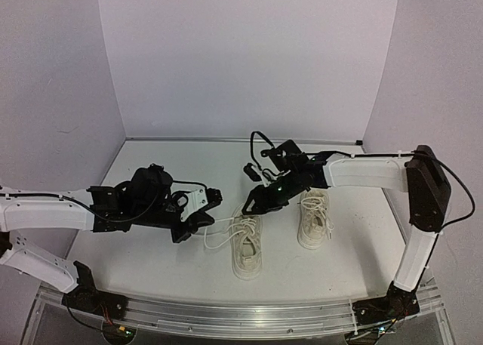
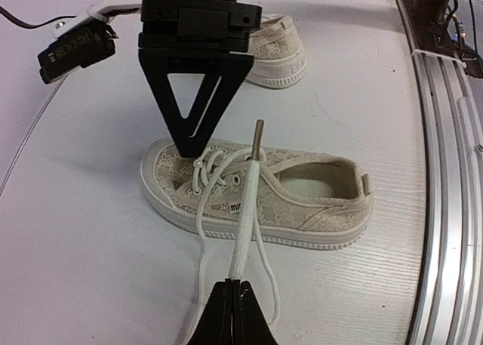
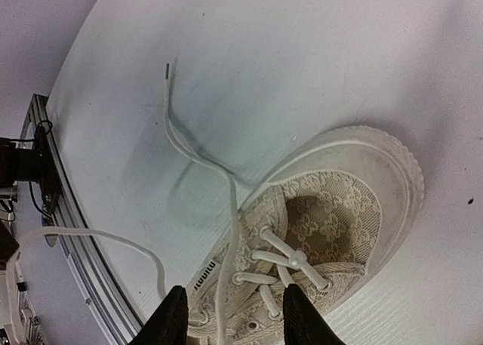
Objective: Tie the shoes
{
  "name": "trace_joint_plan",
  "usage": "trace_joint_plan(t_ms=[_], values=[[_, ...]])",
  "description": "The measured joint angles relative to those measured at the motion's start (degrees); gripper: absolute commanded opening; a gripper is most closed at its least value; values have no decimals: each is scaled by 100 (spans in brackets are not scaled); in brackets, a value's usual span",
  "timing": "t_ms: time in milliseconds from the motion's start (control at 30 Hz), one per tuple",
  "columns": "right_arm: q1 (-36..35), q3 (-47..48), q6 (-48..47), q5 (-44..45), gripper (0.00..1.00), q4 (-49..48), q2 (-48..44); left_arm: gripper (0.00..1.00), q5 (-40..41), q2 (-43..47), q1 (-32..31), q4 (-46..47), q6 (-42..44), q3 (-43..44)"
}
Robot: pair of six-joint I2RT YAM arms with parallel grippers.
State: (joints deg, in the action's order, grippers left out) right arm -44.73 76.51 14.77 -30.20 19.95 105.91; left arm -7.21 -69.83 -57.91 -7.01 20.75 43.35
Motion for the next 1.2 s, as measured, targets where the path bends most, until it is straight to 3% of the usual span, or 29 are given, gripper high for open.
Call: trace_joint_plan(t_ms=[267,600,700,833,1200], values=[[-16,115,-195,-243,35,232,365,0,-75,-69,594,81,209,-2],[-136,477,-399,-387,31,426,584,0,-167,-443,746,245,349,-2],[-153,532,-456,-369,24,512,698,0,-167,-463,770,280,352,-2],[-173,549,-540,-347,0,629,769,0,-173,-463,798,331,352,-2],[-192,328,-694,-308,0,692,243,0,-341,-815,1165,706,449,-6]])
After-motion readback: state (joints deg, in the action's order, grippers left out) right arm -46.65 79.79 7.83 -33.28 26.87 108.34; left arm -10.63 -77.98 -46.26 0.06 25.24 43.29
